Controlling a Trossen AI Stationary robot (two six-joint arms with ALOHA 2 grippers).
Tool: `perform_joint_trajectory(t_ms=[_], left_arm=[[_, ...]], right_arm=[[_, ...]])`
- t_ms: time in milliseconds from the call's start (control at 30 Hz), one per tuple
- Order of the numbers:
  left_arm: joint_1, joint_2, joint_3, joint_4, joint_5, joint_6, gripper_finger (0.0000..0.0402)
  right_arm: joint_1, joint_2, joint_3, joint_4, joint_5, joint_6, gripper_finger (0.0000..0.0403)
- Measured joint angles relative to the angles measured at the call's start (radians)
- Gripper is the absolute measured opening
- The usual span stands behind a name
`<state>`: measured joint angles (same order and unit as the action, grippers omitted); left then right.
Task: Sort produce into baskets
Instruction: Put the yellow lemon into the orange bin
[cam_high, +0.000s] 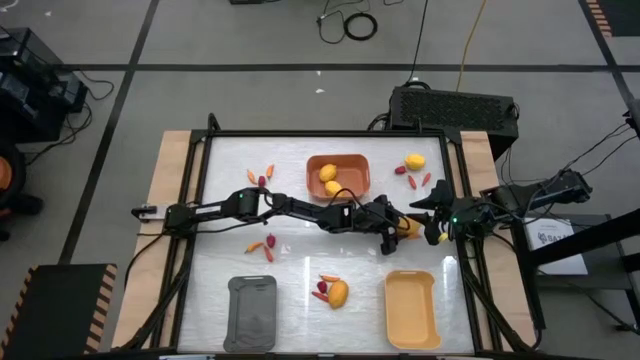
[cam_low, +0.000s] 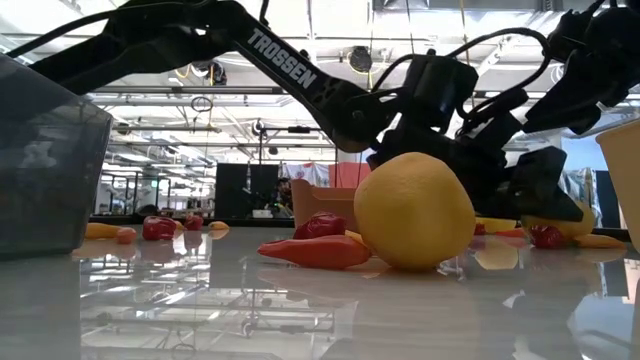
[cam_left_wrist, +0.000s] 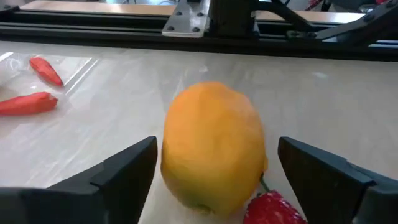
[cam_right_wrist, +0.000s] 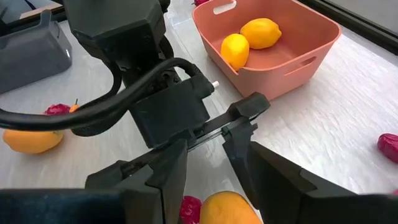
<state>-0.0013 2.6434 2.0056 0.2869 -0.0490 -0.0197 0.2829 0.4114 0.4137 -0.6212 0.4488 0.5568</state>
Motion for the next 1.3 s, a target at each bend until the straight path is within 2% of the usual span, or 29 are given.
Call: perform_joint_trajectory(t_ms=[600, 867, 1067, 1167, 1300], left_arm=[[0.002, 0.0, 0.0, -0.002, -0.008, -0.001, 0.0255], [0.001, -0.005, 0.0, -0.02, -0.028, -0.001, 0.0247], [0.003, -0.081, -0.001, -0.073, -0.047, 0.008, 0.0247], [0.004, -0.135, 0.001, -0.16, -0.057, 0.048, 0.0247], [0.012, -0.204, -0.001, -0.38, -0.069, 0.055, 0.0246]], right_arm=[[0.0, 0.0, 0.0, 0.0, 0.0, 0.0, 0.0157], [0.0, 0.0, 0.0, 0.0, 0.0, 0.0, 0.0157], [0.0, 0.0, 0.0, -0.001, 0.0, 0.0, 0.0157], [0.0, 0.0, 0.0, -0.003, 0.0, 0.0, 0.0157], [0.0, 0.0, 0.0, -0.004, 0.0, 0.0, 0.0157]])
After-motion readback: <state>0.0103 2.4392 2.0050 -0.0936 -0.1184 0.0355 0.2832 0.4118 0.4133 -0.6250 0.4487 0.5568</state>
